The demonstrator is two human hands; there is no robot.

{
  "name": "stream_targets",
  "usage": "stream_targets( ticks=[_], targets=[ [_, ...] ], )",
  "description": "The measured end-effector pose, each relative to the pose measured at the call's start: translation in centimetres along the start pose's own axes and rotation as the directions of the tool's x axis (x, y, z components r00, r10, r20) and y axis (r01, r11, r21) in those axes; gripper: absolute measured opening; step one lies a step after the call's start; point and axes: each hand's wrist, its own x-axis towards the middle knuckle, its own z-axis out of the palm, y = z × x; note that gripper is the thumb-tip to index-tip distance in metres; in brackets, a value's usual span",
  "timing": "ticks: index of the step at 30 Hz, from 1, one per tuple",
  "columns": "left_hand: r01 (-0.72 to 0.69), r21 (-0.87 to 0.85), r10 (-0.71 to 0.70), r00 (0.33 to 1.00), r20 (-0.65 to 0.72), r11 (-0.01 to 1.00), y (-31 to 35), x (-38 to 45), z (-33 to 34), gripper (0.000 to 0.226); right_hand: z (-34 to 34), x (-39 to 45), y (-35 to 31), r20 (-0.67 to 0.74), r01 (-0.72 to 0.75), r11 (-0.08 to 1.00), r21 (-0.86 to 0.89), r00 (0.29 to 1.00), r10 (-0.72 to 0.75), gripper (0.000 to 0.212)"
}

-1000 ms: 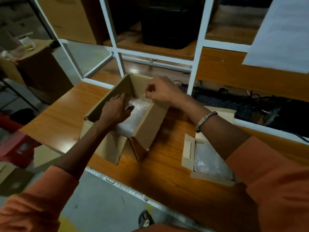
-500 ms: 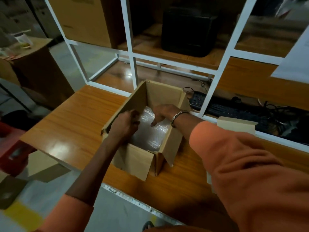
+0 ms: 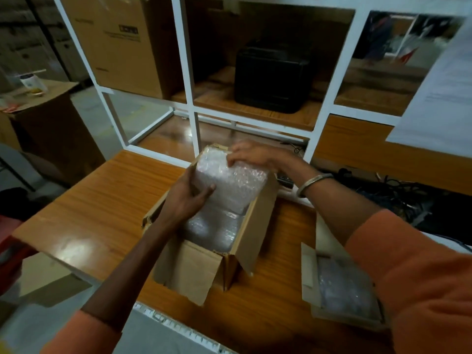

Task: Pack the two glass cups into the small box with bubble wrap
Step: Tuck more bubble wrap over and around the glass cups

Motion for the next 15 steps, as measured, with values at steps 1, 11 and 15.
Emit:
stream_targets(
  ticks=[1,11,15],
  targets=[
    [-0.018,0.006,0.018,1.000,0.002,1.000,1.0,0.3,0.4,0.073,-1.3,-1.6,0.2,-0.054,0.017,0.985,0.170,0.998,-0.008,0.008],
    [0.174,-0.589,-0.009,0.962,0.272,0.789,11.8,1.8,7.4,0.024,-9.8,-16.1,8.8,-0.309,-0.002,0.748,0.664,0.910,0.277,0.061],
    [0.379,-0.628,-0.124,0.903,0.411,0.679,13.4,0.9,14.3,0.028,-8.4,-21.8,13.7,-0.310,-0.006,0.620,0.785,0.862,0.401,0.047]
  ],
)
